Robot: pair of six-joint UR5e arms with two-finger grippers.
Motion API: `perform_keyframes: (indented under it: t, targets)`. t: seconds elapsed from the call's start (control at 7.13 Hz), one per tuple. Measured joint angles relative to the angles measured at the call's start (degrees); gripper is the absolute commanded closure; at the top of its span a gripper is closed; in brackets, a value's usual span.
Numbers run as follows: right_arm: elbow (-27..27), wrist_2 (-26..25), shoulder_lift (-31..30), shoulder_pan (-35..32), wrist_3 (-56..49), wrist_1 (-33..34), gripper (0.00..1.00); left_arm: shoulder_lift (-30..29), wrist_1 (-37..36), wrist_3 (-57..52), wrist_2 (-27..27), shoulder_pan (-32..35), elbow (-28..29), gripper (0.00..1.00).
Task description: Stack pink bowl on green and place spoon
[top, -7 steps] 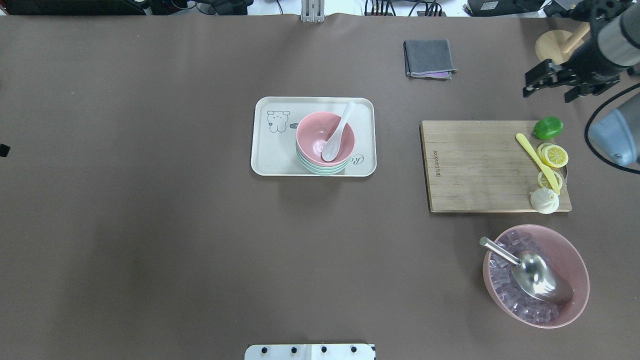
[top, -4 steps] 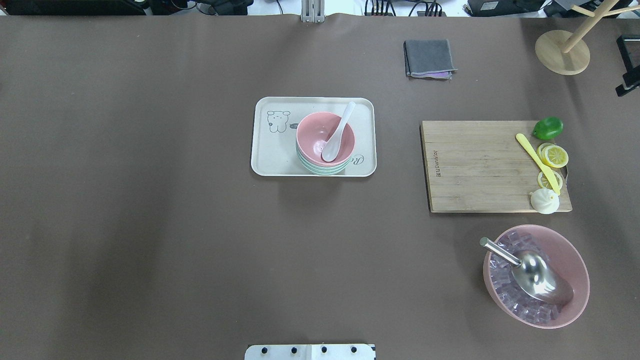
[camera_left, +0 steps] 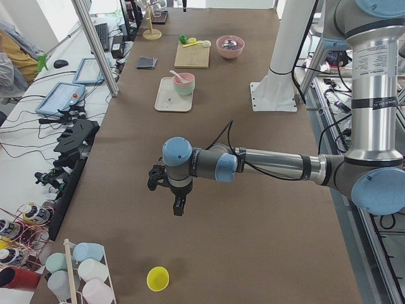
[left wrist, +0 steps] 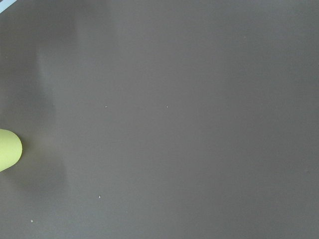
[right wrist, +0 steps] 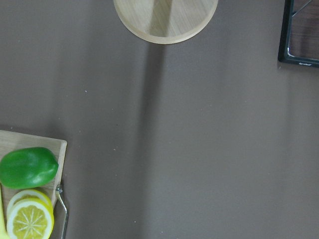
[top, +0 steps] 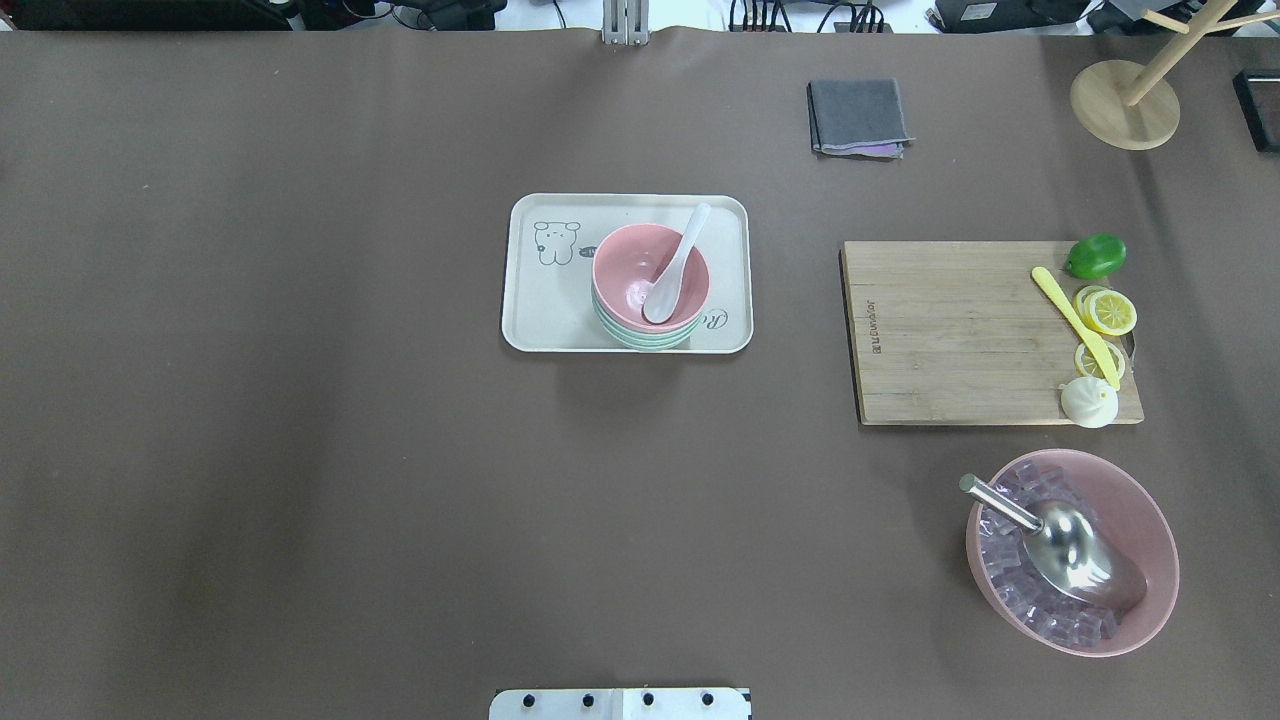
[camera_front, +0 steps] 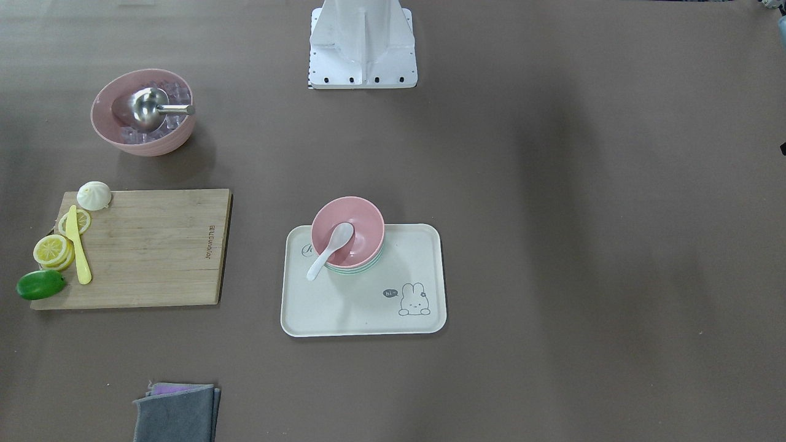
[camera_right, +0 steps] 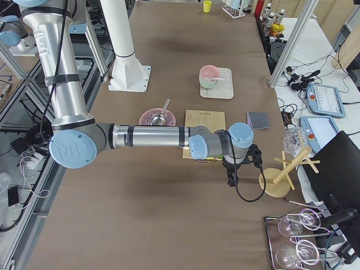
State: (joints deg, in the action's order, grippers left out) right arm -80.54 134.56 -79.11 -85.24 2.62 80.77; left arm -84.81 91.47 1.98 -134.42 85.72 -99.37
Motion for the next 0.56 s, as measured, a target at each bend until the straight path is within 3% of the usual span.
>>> perform_keyframes:
  t: [0.56]
  targets:
    - [-0.23,-0.20,-0.17,0.44,0.43,-0.51,0.00,-0.10,3.68,-2.30,-4.41,3.95,6.63,0.02]
